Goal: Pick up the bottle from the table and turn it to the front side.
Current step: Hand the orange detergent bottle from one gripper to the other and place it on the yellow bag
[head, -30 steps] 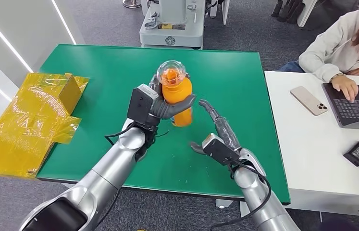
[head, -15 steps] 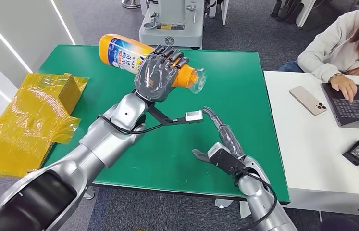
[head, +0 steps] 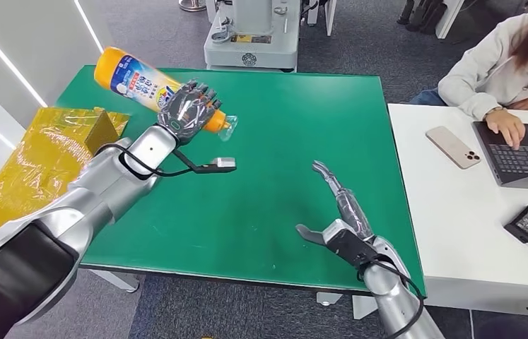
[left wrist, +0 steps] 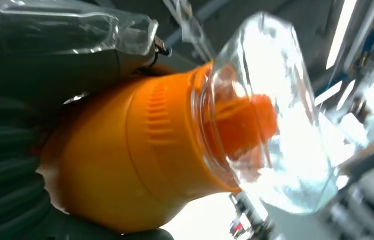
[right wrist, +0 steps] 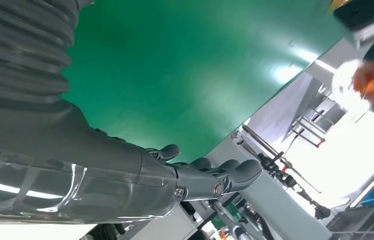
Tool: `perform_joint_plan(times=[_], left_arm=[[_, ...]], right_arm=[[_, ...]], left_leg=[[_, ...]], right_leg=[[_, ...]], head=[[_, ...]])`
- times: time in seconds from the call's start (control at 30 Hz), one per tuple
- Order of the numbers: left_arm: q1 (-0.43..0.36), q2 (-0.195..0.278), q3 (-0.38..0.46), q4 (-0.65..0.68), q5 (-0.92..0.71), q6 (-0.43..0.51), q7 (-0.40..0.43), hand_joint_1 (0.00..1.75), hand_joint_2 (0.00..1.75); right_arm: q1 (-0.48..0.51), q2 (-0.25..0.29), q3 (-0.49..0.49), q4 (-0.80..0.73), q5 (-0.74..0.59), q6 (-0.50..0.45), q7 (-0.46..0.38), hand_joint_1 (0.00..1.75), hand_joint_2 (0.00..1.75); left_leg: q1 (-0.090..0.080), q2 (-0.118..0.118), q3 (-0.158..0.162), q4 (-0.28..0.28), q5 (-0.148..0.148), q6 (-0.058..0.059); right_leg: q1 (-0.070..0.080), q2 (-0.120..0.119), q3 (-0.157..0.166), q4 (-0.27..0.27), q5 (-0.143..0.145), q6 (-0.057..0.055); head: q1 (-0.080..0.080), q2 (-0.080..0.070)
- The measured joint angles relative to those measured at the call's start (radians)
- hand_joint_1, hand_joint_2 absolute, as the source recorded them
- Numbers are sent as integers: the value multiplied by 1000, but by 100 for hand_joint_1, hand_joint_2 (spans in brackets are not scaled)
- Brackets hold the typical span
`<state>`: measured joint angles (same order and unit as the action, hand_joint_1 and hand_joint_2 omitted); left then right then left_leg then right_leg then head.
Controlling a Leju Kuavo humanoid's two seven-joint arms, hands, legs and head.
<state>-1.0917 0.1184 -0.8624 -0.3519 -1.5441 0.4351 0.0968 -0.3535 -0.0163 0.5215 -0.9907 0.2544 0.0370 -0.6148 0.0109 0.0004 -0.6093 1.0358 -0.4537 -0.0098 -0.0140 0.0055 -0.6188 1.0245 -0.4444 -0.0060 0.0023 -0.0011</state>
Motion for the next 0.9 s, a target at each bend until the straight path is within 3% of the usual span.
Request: perform_joint_plan(times=[0.27, 0.9], left_arm=[[95, 103, 8, 42, 100, 2, 6, 175, 175], [340, 213, 141, 67, 205, -10, -9, 175, 175]], right_arm=[[77, -39, -22, -51, -50, -15, -16, 0, 175], [167, -50, -55, -145, -64, -11, -3, 0, 175]], left_leg=[[0, -1, 0, 0, 0, 0], [0, 0, -1, -1, 0, 0]], right_leg=[[0, -1, 0, 0, -1, 0], [0, 0, -1, -1, -1, 0]], head=[[0, 0], [0, 0]])
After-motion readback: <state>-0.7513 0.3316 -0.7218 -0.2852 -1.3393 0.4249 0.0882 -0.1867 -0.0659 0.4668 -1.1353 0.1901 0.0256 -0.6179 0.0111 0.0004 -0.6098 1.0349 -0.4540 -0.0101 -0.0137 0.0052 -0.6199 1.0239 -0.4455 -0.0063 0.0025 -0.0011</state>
